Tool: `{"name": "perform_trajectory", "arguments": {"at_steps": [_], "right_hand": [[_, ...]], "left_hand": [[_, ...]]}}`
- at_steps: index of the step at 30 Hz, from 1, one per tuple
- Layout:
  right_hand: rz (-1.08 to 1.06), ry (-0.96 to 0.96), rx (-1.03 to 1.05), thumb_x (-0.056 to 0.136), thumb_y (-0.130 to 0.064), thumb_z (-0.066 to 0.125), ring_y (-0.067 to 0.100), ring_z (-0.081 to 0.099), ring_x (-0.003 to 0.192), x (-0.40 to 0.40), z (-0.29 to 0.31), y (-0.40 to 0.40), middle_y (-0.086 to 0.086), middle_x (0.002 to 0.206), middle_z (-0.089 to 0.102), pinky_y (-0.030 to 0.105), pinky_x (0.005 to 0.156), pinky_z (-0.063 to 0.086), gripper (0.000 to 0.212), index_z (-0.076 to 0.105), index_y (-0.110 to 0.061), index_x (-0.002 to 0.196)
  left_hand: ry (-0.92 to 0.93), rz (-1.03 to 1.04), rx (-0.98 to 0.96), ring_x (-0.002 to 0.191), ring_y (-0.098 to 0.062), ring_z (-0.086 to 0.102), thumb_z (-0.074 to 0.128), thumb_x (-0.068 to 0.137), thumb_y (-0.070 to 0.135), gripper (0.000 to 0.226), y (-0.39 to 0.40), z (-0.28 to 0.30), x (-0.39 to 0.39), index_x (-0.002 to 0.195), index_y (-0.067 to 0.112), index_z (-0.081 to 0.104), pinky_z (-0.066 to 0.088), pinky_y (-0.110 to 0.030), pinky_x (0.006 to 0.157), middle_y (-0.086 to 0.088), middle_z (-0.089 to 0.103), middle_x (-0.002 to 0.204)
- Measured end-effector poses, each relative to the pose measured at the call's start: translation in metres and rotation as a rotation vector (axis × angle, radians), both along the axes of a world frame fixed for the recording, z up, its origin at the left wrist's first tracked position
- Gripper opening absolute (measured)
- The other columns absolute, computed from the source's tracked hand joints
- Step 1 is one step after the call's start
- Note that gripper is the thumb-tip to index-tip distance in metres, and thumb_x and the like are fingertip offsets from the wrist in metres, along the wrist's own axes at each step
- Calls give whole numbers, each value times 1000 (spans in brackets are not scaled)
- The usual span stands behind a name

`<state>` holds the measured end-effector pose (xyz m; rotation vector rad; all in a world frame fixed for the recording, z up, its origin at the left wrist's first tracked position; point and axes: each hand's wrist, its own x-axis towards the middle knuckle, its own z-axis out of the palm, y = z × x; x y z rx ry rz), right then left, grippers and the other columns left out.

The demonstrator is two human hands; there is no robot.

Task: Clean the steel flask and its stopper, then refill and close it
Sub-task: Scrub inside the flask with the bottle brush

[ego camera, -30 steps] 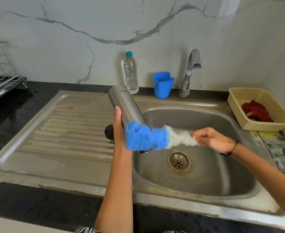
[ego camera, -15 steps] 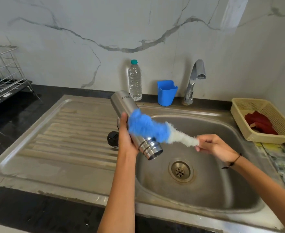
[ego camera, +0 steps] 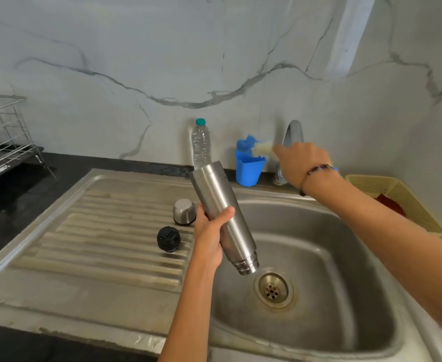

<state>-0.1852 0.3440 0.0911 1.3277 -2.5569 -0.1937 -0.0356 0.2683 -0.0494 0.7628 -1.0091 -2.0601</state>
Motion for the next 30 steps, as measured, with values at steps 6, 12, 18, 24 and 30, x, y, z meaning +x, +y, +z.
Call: {"name": "perform_trajectory", "arguments": {"at_steps": [6, 12, 18, 24, 30], "right_hand": [[-39, 38, 247, 93, -10, 42, 29, 58, 106, -13, 10, -57, 13, 118, 59, 35, 80, 46, 28, 58, -5, 116], [-92, -5, 298, 92, -10, 41, 22, 58, 100, -18, 17, -90, 7, 114, 60, 30, 73, 37, 29, 58, -10, 115], [-87, 5, 285, 89, -10, 42, 21, 53, 82, -16, 37, -87, 6, 95, 55, 30, 73, 34, 19, 56, -9, 103], [-57, 56, 222, 90, -7, 41, 26, 51, 82, -7, 50, -54, 10, 91, 53, 32, 73, 36, 15, 55, -6, 94], [-49, -12, 31, 93, -12, 39, 28, 53, 89, 2, 40, -7, 12, 115, 55, 33, 69, 36, 29, 57, -10, 115]], "left_hand": [[-11, 2, -73, 82, -12, 68, 68, 75, -10, 53, 4, 2, 1, 115, 21, 52, 49, -26, 69, -2, 68, 99], [18, 3, -59, 85, -12, 67, 67, 76, -12, 53, 7, 6, 2, 114, 21, 52, 50, -26, 73, -2, 68, 100], [32, -5, -76, 86, -14, 68, 67, 74, -14, 56, 7, 8, 2, 117, 17, 52, 50, -28, 74, -3, 69, 101], [7, 32, -45, 90, -18, 65, 65, 74, -16, 58, 4, 6, -1, 121, 12, 49, 49, -30, 77, -8, 65, 102], [-55, 47, -79, 96, -17, 62, 70, 77, -7, 56, 3, 3, -4, 124, 9, 44, 48, -30, 86, -7, 63, 106]]}}
